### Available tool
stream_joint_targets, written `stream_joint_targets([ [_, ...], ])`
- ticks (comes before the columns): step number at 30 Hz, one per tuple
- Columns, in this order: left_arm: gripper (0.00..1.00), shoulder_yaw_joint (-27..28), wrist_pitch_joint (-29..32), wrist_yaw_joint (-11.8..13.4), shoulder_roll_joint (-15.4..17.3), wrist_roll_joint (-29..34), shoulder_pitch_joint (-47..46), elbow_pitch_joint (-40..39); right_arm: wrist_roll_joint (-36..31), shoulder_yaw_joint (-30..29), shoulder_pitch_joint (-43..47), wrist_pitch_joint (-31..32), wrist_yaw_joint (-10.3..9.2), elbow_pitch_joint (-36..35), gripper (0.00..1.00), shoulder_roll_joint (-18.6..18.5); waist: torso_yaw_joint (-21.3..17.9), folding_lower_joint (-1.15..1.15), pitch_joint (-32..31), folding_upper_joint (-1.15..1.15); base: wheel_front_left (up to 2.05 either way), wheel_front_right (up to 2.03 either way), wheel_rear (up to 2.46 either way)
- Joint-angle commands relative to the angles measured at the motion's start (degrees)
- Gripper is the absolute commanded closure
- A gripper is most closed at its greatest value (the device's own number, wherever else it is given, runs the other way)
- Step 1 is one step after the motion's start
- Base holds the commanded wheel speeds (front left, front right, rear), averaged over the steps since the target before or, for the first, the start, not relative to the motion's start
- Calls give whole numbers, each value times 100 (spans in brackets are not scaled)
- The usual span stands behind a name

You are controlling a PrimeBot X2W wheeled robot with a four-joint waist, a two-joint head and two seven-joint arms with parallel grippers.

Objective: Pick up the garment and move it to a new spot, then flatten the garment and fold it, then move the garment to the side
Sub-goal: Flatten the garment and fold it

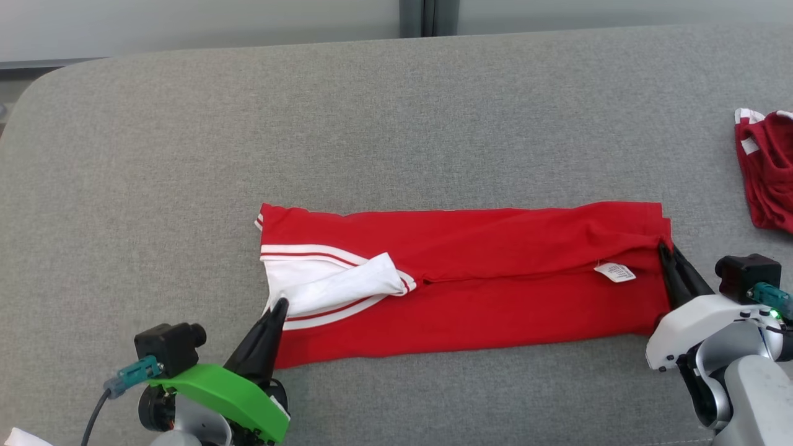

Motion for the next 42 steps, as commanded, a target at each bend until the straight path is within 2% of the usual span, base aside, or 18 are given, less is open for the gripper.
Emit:
stream_joint_targets([
  [1,88,23,-95,-3,-34,58,22,125,-70,-47,86,24,-10,-76,100,69,-18,0,5,0,0,0,0],
  [2,42,10,-176,5,-58,127,-15,250,-132,-119,123,29,-10,-113,75,111,-27,0,2,0,0,0,0],
  [3,0,-1,-234,9,-69,184,-42,337,-182,-162,154,36,-10,-129,60,139,-32,0,-2,0,0,0,0],
  [4,0,-11,-314,30,-91,252,-71,432,-228,-219,185,33,-10,-142,20,187,-34,0,-10,0,0,0,0],
  [5,0,-16,-378,36,-108,302,-88,498,-248,-284,207,6,-10,-154,0,236,-35,0,-19,0,0,0,0],
  [12,0,180,-991,319,-245,691,28,720,-448,-743,476,-134,-10,-266,0,450,-24,0,-156,0,0,0,0],
  [17,0,396,-1127,542,-404,1011,173,608,-526,-1018,663,-67,-10,-436,0,556,7,0,-290,0,0,0,0],
  [23,0,637,-1153,743,-639,1428,268,409,-583,-1163,714,306,-10,-716,0,507,93,0,-442,0,0,0,0],
  [26,0,745,-1149,770,-763,1597,355,341,-532,-1053,636,711,-10,-715,0,474,161,0,-492,0,0,0,0],
  [31,0,792,-1151,747,-877,1820,389,339,-427,-837,446,1259,-10,-412,0,290,298,0,-518,0,0,0,0],
  [34,0,827,-1151,718,-941,1943,443,348,-463,-818,259,1475,-10,102,0,81,420,0,-532,0,0,0,0],
  [42,0,882,-1152,647,-988,2035,483,440,-523,-704,13,1745,-10,934,0,-167,586,0,-566,0,0,0,0],
])
